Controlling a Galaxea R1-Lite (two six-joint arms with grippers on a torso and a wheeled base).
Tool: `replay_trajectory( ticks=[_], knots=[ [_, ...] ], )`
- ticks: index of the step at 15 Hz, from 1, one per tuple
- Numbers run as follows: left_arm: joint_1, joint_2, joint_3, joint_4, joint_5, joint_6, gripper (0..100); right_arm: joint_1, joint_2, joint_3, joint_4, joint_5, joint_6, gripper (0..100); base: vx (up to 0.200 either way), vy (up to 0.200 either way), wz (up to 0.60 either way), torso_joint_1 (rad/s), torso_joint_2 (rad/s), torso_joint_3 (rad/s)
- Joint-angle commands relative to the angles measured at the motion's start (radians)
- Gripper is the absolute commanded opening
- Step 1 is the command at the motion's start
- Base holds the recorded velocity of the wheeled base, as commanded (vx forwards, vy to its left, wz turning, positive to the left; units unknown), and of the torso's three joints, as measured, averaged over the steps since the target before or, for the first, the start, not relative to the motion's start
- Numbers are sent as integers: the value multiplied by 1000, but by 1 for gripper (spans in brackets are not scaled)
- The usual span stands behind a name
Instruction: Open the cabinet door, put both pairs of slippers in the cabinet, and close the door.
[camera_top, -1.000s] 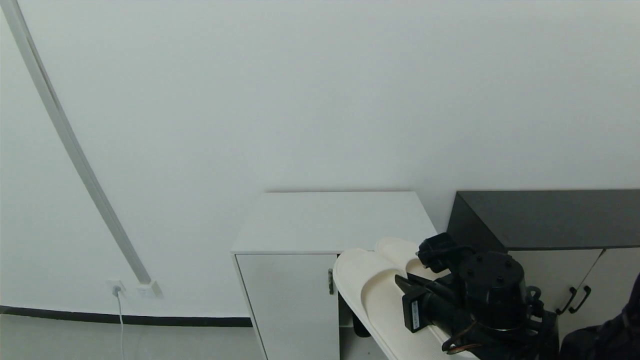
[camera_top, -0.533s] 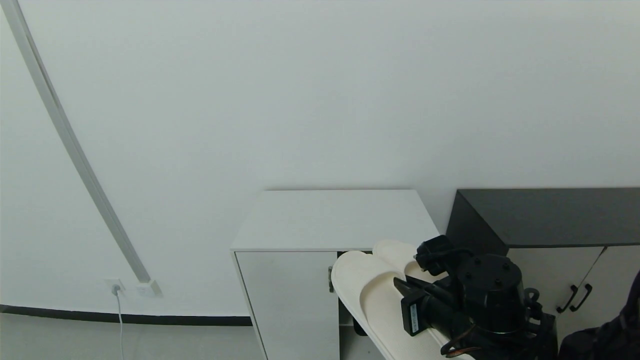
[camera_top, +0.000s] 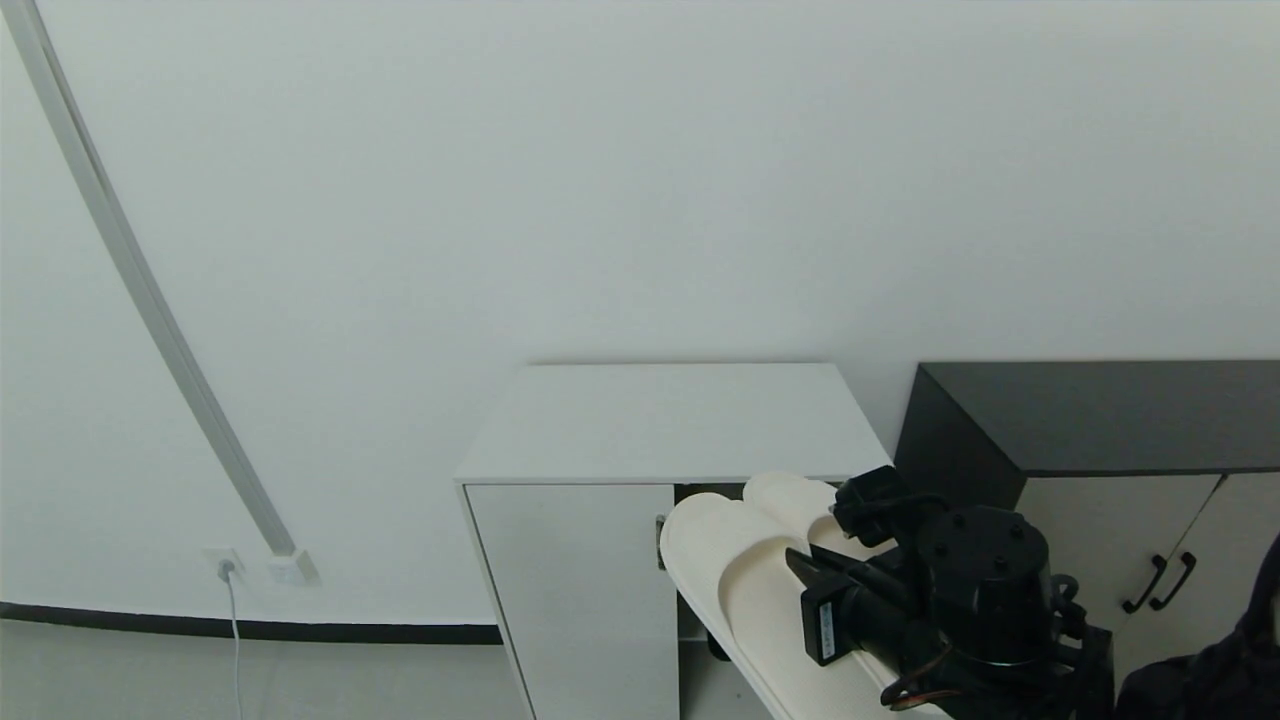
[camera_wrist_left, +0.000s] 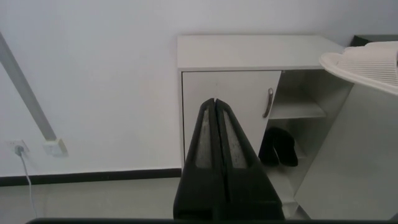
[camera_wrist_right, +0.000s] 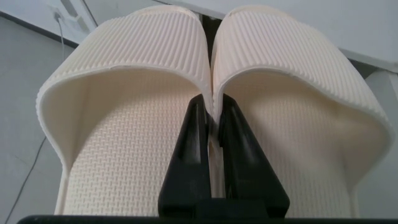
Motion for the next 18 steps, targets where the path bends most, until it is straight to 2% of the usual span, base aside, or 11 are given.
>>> replay_trajectory(
  ticks=[1,13,18],
  knots=[
    [-1,1,0,0,0,0,0,0,9,2,0,0,0,0,0,0,0,-154,344,193],
    [0,1,0,0,0,7,0,-12,41,13,-48,5,-32,0,0,0,0,-164,370,208],
    [0,1,0,0,-1,7,0,-12,49,12,-54,5,-32,0,0,0,0,-228,533,310]
  ],
)
